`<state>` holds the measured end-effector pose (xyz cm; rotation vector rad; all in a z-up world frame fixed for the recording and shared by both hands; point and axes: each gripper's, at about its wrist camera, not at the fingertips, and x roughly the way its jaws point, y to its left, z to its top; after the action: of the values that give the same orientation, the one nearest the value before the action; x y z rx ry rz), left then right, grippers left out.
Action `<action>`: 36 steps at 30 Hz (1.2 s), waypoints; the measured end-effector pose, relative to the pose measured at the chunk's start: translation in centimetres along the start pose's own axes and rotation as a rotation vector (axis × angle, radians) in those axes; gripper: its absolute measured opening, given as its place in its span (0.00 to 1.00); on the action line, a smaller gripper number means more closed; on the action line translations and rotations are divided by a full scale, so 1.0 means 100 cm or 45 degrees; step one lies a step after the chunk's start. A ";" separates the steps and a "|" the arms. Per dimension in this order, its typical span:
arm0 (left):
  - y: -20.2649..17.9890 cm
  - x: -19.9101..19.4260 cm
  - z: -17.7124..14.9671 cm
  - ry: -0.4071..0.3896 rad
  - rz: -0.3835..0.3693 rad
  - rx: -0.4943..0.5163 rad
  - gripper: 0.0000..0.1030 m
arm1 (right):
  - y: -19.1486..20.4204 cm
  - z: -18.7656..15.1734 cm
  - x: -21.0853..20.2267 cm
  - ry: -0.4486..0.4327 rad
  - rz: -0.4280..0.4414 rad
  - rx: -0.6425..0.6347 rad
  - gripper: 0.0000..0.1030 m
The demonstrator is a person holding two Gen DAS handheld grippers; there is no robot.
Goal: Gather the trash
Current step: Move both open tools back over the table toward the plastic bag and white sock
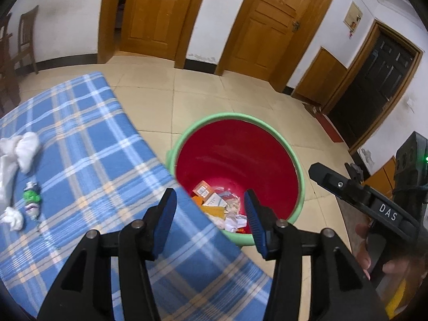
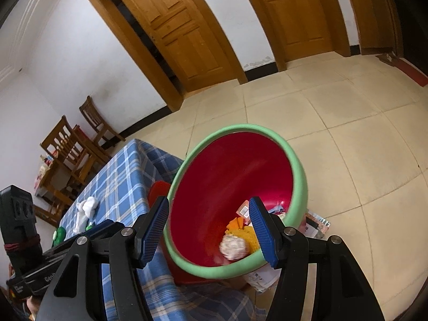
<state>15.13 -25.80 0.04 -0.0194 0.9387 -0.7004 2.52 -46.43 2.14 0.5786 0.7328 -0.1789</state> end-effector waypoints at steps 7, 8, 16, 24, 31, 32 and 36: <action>0.032 -0.031 -0.001 -0.059 0.067 -0.086 0.51 | 0.031 -0.004 0.001 0.015 0.040 -0.075 0.62; 0.038 -0.035 -0.001 -0.067 0.073 -0.097 0.50 | 0.035 -0.005 0.002 0.020 0.048 -0.085 0.62; 0.083 -0.062 -0.005 -0.111 0.172 -0.198 0.51 | 0.069 -0.013 0.011 0.063 0.081 -0.159 0.62; 0.123 -0.080 -0.009 -0.136 0.227 -0.269 0.50 | 0.099 -0.018 0.026 0.106 0.111 -0.228 0.62; 0.160 -0.091 -0.015 -0.154 0.281 -0.319 0.51 | 0.128 -0.022 0.042 0.144 0.138 -0.279 0.62; 0.165 -0.093 -0.016 -0.155 0.288 -0.327 0.51 | 0.133 -0.023 0.045 0.152 0.138 -0.288 0.62; 0.188 -0.095 -0.020 -0.155 0.318 -0.379 0.51 | 0.147 -0.023 0.052 0.170 0.143 -0.313 0.62</action>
<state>20.17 -5.23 -0.04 -0.2027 0.9026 -0.3213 10.18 -32.70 3.65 0.3980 0.8353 0.0547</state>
